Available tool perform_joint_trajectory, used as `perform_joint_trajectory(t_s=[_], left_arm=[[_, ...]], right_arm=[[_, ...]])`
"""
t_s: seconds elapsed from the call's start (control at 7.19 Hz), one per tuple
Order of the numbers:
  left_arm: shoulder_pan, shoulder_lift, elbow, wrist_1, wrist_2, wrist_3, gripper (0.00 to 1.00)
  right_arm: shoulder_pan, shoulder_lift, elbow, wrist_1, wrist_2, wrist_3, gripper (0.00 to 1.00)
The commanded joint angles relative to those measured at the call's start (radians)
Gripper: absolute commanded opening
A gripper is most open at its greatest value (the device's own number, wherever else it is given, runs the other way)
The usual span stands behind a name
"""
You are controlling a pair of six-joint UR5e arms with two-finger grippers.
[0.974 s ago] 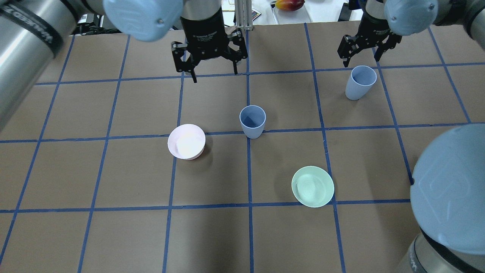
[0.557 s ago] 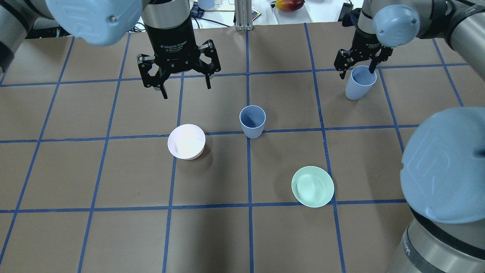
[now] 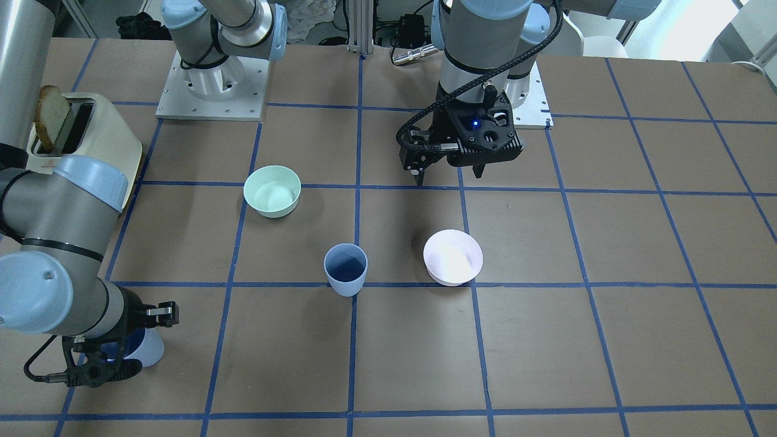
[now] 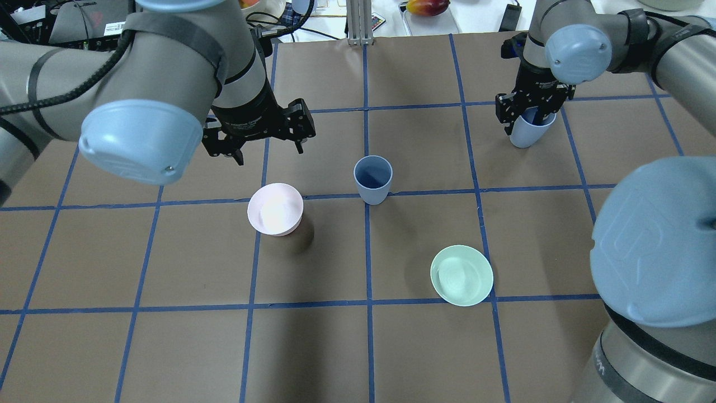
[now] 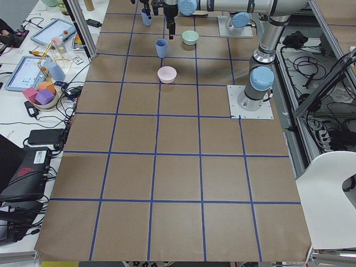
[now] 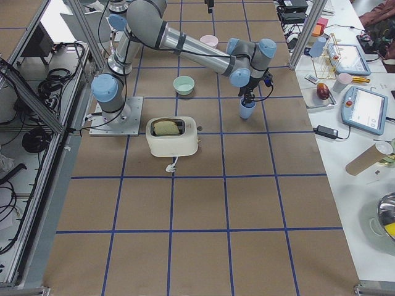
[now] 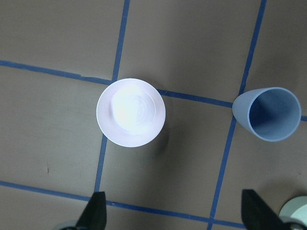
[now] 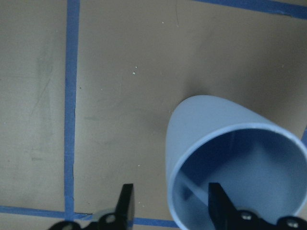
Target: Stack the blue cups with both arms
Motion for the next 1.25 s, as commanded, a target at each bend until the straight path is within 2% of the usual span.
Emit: perform_joint_trajectory(t_s=[0.0,0.28,0.42,0.56,0.7,0.97,1.11], left_arm=[[0.075,0.048,-0.011,-0.058,0.011,0.163,1.00],[0.130,0.020,0.121,-0.276,-0.044,0.170,1.00],[0.130,0.013,0.132,-0.295,-0.060,0.170,1.00],[0.130,0.025,0.123,-0.298,-0.057,0.180,1.00],[0.130,0.027,0.097,-0.268,-0.063,0.186,1.00],[0.130,0.039,0.089,-0.252,-0.054,0.192,1.00],[0.130,0.036,0.101,-0.248,-0.052,0.192,1.00]], right_arm=[[0.000,-0.005,-0.009,0.001,-0.005,0.000,0.00],[0.003,-0.023,-0.037,0.007,-0.003,0.009,0.00],[0.014,-0.054,-0.067,0.036,-0.002,0.017,0.00],[0.046,-0.101,-0.096,0.121,0.013,0.035,0.00],[0.117,-0.136,-0.123,0.207,0.012,0.157,0.00],[0.332,-0.167,-0.182,0.313,0.018,0.465,0.00],[0.413,-0.167,-0.227,0.385,0.062,0.570,0.00]])
